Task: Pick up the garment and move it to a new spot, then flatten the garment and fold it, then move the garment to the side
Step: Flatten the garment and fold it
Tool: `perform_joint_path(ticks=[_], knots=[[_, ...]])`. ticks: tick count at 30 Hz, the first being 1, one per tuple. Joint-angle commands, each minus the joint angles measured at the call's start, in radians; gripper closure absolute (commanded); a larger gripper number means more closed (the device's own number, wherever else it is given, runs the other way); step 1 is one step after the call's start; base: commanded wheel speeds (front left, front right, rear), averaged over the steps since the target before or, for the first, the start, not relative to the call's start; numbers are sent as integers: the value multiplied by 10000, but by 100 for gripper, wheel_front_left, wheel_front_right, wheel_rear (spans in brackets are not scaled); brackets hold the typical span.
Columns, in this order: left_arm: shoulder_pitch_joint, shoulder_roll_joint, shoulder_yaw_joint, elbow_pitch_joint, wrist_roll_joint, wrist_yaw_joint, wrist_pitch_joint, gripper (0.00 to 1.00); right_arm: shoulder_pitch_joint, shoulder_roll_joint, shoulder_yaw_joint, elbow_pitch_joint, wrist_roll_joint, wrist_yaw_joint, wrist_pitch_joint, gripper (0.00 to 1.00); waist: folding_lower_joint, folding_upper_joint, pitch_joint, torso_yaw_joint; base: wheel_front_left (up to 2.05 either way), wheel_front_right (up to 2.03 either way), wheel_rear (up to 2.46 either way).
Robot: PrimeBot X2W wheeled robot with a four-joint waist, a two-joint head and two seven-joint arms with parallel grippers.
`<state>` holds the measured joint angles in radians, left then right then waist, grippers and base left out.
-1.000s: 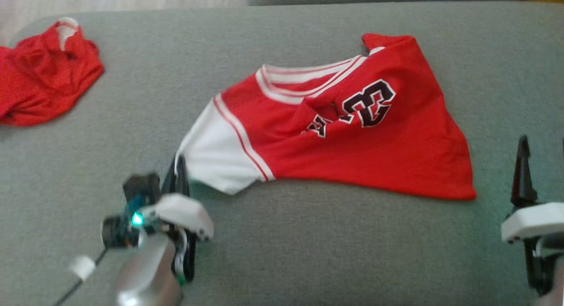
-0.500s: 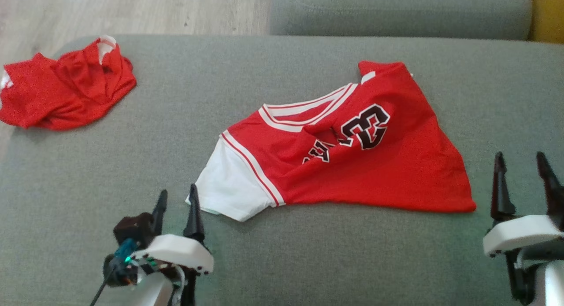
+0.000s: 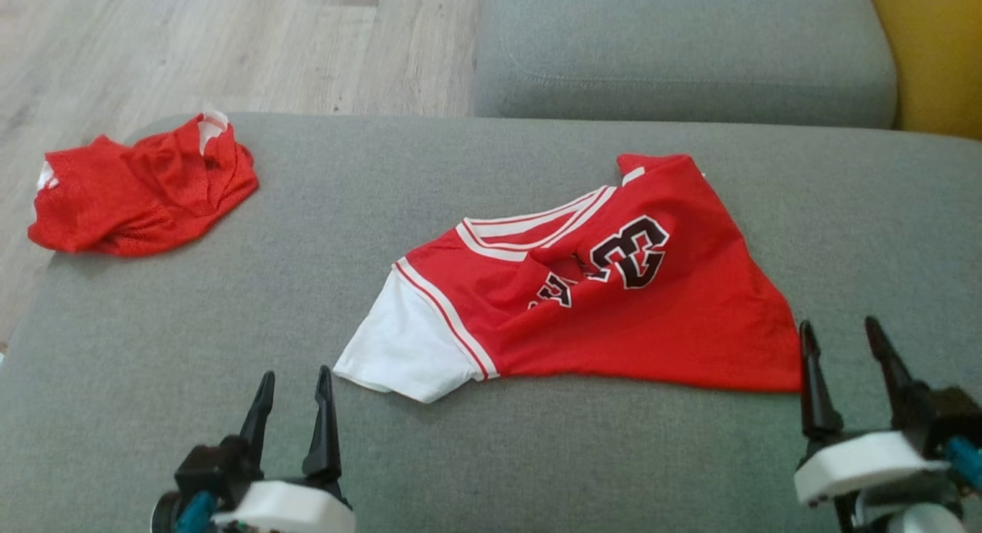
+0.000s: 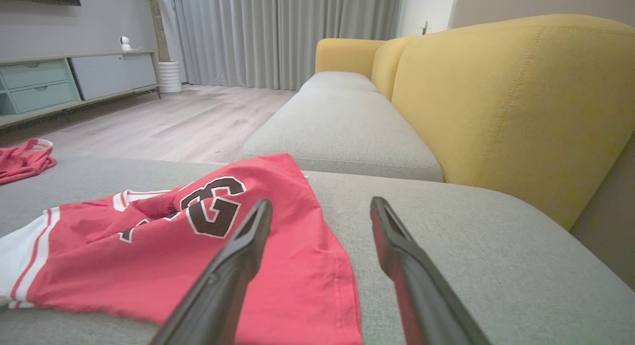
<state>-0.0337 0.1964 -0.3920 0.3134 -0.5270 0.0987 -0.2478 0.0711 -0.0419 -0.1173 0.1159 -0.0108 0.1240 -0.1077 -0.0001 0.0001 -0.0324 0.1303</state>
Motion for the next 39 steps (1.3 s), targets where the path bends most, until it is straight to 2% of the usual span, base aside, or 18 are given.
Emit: perform_joint_path(ticks=[1, 18, 25, 33, 39], knots=[[-190, 191, 278, -485, 49, 143, -73, 0, -94, -83, 327, -298, 173, 67, -243, 0, 1, -1, -82, 9, 0, 0, 0], [122, 293, 184, -895, -14, 474, 260, 0, -123, -83, 731, 718, 504, 67, -760, 0, 1, -1, -168, -152, 0, 0, 0], [-139, 341, 51, -803, 2, 425, 480, 0, -362, -83, 672, 964, 405, 67, -724, 0, 1, -1, 77, -250, 0, 0, 0], [-1571, 104, -152, 645, -161, 401, 1743, 0, -1178, -83, 636, 1520, -32, 67, -208, 0, 1, -1, 881, -548, 0, 0, 0], [-2443, -144, -67, 1897, -442, 258, 2023, 0, -1945, -83, 638, 2051, -277, 67, -112, 0, 1, -1, 1498, -765, 0, 0, 0]])
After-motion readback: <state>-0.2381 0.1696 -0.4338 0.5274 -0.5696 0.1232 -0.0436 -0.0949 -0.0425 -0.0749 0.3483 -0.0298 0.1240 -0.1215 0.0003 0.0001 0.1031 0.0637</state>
